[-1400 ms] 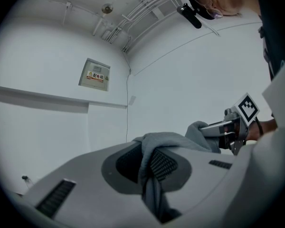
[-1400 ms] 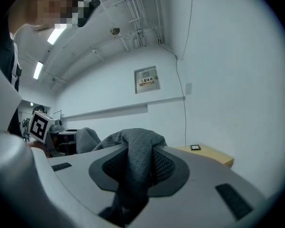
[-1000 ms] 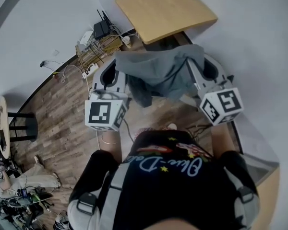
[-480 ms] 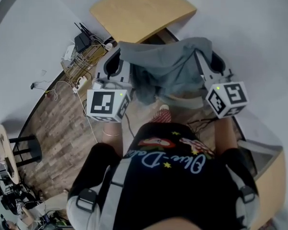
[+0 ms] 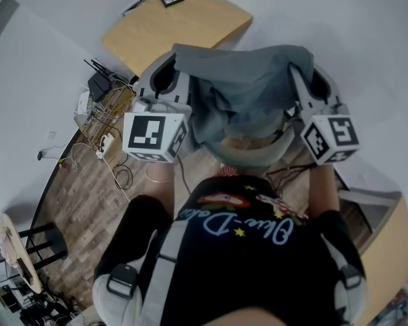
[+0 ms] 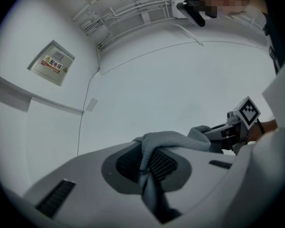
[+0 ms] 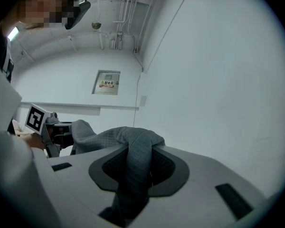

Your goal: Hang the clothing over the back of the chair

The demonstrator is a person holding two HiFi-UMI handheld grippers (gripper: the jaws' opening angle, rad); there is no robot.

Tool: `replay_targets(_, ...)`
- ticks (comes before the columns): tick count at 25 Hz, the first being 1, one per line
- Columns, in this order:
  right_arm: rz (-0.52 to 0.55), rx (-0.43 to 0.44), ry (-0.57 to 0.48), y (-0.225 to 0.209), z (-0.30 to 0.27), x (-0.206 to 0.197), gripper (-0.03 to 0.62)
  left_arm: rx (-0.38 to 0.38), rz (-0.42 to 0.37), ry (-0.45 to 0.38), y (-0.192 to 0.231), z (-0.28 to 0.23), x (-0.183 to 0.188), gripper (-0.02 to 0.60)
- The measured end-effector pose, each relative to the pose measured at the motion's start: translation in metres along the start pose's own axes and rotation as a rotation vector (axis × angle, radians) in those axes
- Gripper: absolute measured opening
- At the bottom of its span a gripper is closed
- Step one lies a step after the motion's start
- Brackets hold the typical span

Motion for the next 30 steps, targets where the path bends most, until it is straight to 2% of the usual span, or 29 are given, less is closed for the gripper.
replay_targets(4,0.020,-0.056,-0.028,-0.023,0.000,0.016,0.088,-0.052,-0.011,-0.057,-0.005,-0.036,0.016,0.023)
replay_targets(10,0.018,-0.125,-0.054,-0.051,0.004,0.029,0.088,-0.106,0.025,-0.117,-0.011,-0.076,0.028,0.023)
replay_targets(16,0.015,-0.152,-0.069,-0.062,0.011,0.037,0.089,-0.126,0.016,-0.157,-0.020,-0.091,0.046,0.023)
replay_targets(19,0.016,-0.146,-0.046,-0.064,0.011,0.033,0.089,-0.127,0.013,-0.136,-0.024,-0.088,0.040,0.023)
replay_targets(30,-0.045,-0.115,0.085,-0.050,0.012,-0.032,0.089,-0.127,0.067,0.029,-0.032,-0.047,-0.037,0.023)
Point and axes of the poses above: the fingertips, and each gripper's own axes: z backward along the fingers, y to its left, x out of its top, the point moved 5 cm from there along z, backward along the fingers, and after that the axes turned 9 degrees about -z, right-handed, at the moved point
